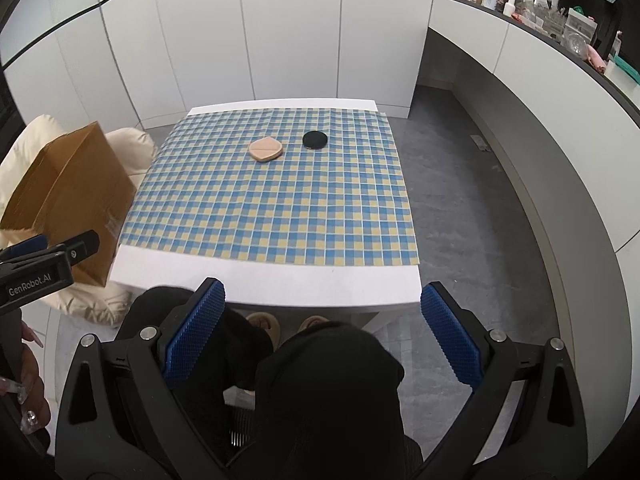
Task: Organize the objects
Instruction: 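Move both open tools from the box toward the checked table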
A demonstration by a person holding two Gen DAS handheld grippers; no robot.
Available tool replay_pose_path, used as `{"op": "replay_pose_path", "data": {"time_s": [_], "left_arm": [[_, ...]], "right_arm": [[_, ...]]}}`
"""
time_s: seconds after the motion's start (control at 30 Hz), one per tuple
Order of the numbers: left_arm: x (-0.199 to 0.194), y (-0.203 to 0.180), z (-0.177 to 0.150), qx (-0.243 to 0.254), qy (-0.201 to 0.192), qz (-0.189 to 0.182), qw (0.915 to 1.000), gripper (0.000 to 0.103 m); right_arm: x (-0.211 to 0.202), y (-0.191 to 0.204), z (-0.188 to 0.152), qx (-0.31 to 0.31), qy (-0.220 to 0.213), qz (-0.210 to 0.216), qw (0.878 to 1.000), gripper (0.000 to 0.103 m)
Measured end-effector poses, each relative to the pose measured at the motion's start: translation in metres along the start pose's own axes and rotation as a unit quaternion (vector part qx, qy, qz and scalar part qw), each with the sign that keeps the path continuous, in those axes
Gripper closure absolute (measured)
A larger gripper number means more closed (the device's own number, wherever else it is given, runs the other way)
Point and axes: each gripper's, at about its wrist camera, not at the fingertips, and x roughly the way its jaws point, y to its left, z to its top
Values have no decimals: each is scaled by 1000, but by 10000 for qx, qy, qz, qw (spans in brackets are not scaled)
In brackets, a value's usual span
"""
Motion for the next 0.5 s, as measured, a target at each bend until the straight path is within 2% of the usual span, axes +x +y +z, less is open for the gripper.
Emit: {"op": "replay_pose_path", "data": {"time_s": [0.5], "left_arm": [[64,-5,48,-75,64,-2,10000,1]], "right_arm": [[73,5,61,53,-37,-84,9999,3]]}}
